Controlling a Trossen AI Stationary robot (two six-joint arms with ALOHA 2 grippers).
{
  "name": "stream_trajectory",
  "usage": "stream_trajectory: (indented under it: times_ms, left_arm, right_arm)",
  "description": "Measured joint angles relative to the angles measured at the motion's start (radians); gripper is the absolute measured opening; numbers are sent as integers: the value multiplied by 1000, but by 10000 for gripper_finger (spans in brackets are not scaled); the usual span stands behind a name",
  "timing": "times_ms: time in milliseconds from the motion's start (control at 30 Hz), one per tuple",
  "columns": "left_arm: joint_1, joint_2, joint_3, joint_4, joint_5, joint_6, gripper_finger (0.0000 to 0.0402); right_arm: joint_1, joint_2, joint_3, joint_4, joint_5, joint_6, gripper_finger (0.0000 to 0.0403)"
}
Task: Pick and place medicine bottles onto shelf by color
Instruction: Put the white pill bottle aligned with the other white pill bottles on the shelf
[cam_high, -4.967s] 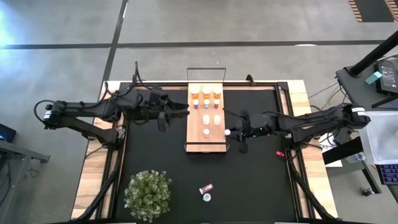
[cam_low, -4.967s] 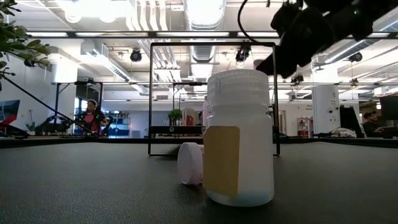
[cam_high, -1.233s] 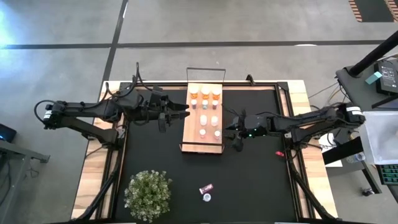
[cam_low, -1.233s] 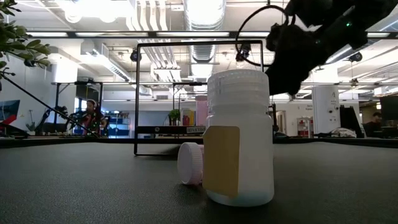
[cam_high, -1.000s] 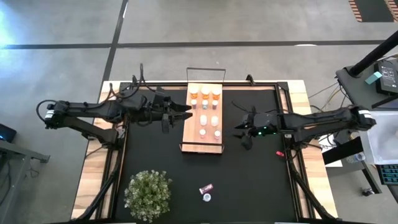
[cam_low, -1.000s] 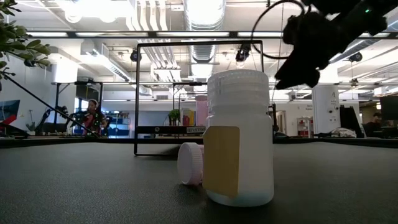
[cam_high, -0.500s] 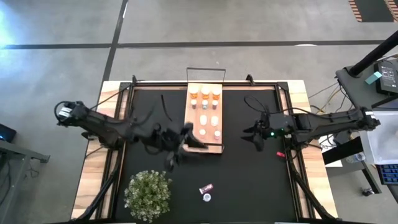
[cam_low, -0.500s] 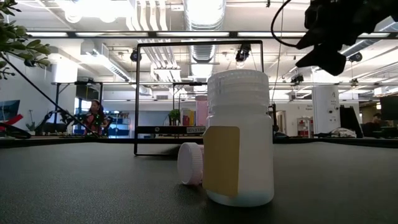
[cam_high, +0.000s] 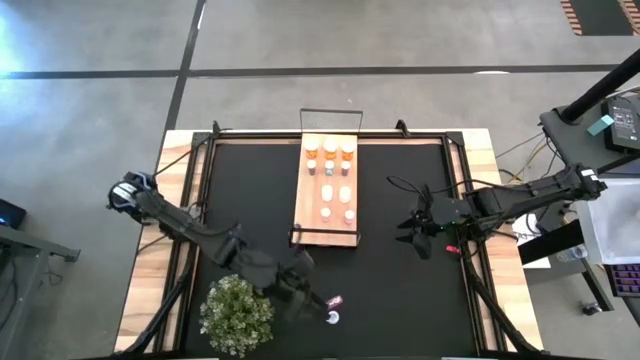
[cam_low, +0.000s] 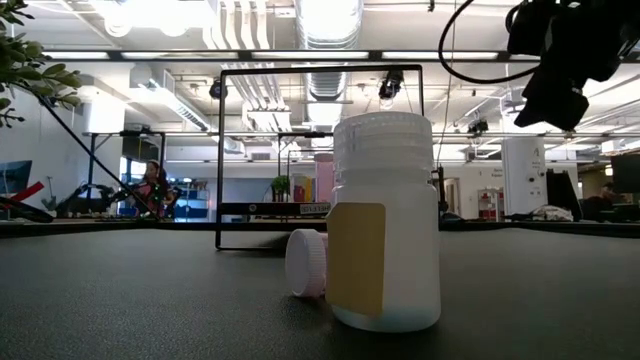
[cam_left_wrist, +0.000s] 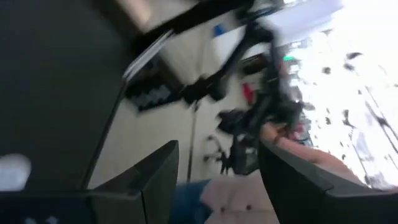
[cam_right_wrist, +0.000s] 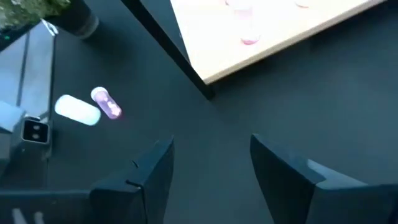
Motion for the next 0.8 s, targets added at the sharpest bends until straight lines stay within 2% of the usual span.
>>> stream_trajectory:
  times_ms: [167,333,433,600,800]
  left_arm:
    - [-11,42,-3,-128,-15,-150,203]
    - [-10,69,1,-251,-106,-208,203]
    - [-10,79,2,-259,-161,-223,203]
    - [-3,102,12,-286,-192,-204,203]
    - [4,150,58,-285,-193,-84,202]
  right_arm:
    - [0,0,0,0,0,-3,201]
    - [-1,1,0,3,2,-3,201]
    - [-1,1,0,3,3,-3,201]
    - [-1,1,0,3,3,-3,201]
    - [-1,1,0,4,3,-4,201]
